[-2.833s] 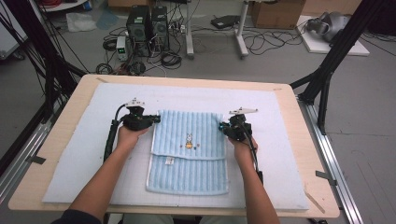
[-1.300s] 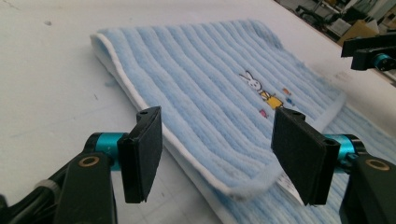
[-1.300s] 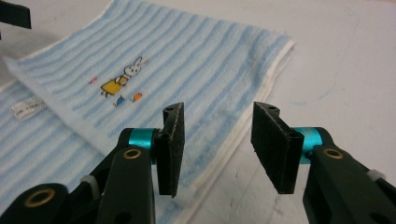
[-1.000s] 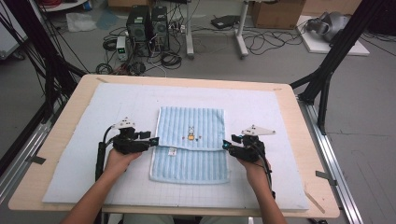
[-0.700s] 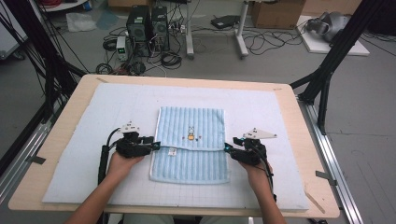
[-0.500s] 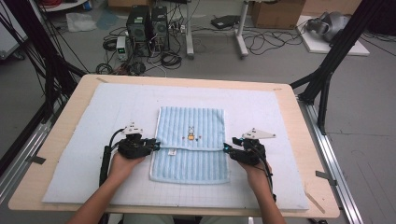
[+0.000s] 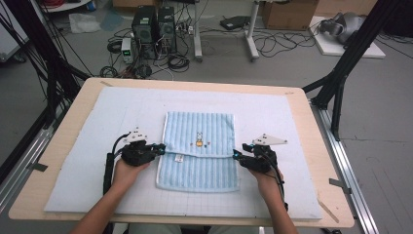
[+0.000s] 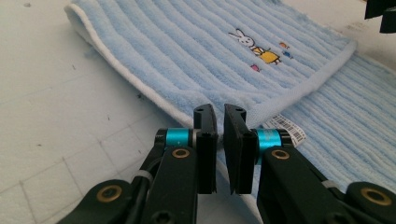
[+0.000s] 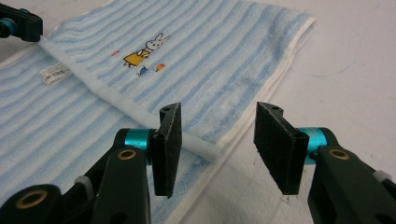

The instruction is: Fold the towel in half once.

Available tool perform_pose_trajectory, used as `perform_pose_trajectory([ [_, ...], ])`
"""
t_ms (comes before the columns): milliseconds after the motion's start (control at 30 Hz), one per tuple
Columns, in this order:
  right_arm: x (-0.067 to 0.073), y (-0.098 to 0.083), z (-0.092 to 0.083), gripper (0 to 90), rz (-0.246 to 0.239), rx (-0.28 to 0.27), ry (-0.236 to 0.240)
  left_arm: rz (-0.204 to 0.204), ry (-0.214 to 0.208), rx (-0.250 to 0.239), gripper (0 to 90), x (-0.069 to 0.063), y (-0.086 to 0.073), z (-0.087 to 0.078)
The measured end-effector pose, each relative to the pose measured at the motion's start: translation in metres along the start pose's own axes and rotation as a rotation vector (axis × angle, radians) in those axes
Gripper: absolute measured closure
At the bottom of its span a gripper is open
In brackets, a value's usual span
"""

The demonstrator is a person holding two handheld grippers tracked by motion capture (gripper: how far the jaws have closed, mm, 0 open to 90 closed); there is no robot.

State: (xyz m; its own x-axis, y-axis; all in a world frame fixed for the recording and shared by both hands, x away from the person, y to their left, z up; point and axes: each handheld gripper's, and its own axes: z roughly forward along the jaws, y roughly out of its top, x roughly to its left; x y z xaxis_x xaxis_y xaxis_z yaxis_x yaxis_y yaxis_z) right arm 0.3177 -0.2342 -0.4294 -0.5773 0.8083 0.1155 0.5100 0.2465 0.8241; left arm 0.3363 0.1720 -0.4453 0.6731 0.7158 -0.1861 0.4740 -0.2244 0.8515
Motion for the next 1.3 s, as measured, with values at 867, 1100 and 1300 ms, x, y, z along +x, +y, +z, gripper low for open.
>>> perform_pose_trajectory([
  [867,0.001,-0.001,0.005,50.4,-0.023,0.036,0.024,0.086,0.004,-0.067,83.6,-0.005,0.008,-0.005],
  [1100,0.015,-0.003,0.022,63.9,-0.188,0.147,-0.015,0.071,-0.005,-0.049,84.0,-0.004,0.008,-0.005],
  [1300,0.01,0.001,0.018,85.7,-0.18,0.098,-0.044,0.053,-0.005,-0.058,83.5,-0.002,0.008,-0.007],
])
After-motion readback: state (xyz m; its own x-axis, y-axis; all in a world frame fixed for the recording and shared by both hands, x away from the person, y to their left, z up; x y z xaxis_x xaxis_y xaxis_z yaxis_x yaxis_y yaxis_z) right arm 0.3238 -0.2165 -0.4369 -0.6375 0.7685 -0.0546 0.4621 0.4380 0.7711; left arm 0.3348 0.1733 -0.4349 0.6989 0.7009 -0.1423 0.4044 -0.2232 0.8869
